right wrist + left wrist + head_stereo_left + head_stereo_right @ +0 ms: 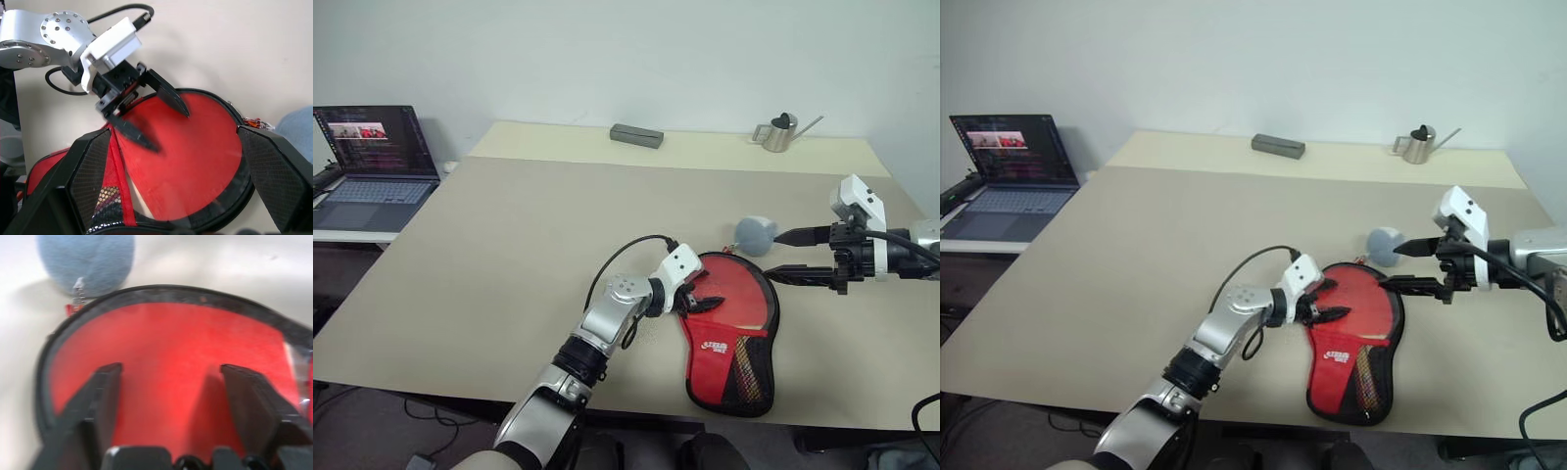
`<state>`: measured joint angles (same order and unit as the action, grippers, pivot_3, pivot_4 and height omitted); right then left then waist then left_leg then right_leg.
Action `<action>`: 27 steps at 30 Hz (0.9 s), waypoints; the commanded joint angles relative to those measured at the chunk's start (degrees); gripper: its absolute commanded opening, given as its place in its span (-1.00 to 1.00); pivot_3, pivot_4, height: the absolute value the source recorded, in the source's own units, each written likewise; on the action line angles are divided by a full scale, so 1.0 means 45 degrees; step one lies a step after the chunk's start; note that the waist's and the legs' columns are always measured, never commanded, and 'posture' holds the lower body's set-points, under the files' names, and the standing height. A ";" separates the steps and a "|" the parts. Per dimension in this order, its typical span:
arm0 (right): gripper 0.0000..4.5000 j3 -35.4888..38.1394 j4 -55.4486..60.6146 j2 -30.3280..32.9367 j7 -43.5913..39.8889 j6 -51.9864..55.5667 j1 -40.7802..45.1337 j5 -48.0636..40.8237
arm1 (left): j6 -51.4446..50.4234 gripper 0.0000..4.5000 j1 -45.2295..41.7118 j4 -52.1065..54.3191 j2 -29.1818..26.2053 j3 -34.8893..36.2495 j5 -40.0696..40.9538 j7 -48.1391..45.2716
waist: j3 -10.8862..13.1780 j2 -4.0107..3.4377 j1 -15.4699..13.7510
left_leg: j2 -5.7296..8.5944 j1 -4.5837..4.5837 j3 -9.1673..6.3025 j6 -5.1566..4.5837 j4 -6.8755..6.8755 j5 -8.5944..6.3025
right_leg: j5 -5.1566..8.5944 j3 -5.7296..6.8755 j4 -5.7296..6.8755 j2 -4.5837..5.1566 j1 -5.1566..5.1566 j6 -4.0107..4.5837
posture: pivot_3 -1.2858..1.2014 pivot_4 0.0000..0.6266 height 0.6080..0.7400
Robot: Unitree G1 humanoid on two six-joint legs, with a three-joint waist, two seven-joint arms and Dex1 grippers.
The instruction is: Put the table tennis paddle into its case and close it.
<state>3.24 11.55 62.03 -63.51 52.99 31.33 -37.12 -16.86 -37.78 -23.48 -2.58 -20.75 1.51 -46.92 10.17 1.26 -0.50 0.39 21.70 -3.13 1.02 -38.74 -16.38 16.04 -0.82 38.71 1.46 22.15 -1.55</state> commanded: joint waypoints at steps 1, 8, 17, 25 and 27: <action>1.00 0.0234 0.0186 0.0046 -0.0015 -0.0170 0.0301 0.0045 | -0.0116 0.99 -0.0001 -0.0810 0.0498 -0.0295 -0.0155 0.0201 | -0.0001 -0.0002 -0.0027 | 0.0000 0.0000 0.0000 0.0000 -0.0003 0.0000 | -0.0001 -0.0001 0.0000 0.0000 -0.0002 -0.0003 | 0.03 -0.52 1.00; 1.00 0.0231 0.0190 0.0011 0.0018 -0.0166 0.0356 0.0047 | 0.0319 0.99 -0.0176 -0.1621 0.0598 -0.0698 -0.0748 0.0260 | -0.0002 -0.0003 -0.0198 | 0.0007 0.0004 0.0000 0.0000 -0.0012 0.0000 | -0.0007 -0.0002 -0.0002 0.0004 -0.0005 -0.0013 | 0.03 -0.52 1.00; 1.00 -0.0094 -0.0991 -0.0752 0.0733 -0.0418 0.1477 0.0723 | 0.0802 0.99 0.0296 -0.2162 0.0118 -0.1410 -0.1663 -0.0035 | -0.0031 -0.0018 -0.0187 | 0.0008 -0.0002 -0.0006 -0.0001 -0.0013 0.0000 | -0.0008 0.0001 -0.0012 0.0006 -0.0019 -0.0017 | 0.03 -0.52 1.00; 1.00 -0.1644 -0.4840 -0.2652 0.1967 -0.1751 0.3519 0.3219 | 0.0714 0.99 0.0571 -0.1967 0.0015 -0.1442 -0.1662 -0.0155 | -0.0061 -0.0035 -0.0154 | 0.0001 -0.0012 0.0000 -0.0002 -0.0004 -0.0001 | -0.0009 -0.0004 -0.0018 0.0002 -0.0021 -0.0013 | 0.03 -0.52 1.00; 1.00 -0.1961 -0.5894 -0.3106 0.2070 -0.2166 0.4004 0.3776 | 0.0705 0.99 0.0591 -0.1938 0.0015 -0.1426 -0.1649 -0.0154 | -0.0064 -0.0040 -0.0142 | 0.0002 -0.0010 0.0002 -0.0004 -0.0001 -0.0002 | -0.0009 -0.0006 -0.0023 0.0003 -0.0019 -0.0013 | 0.03 -0.52 1.00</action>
<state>-5.47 -12.93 48.24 -54.70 45.59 46.92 -22.17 -11.42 -38.58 -27.56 -1.75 -22.83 -2.60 -46.74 9.89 1.08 -1.14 0.40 21.66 -3.11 1.00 -38.74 -16.39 16.00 -0.85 38.61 1.48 22.07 -1.61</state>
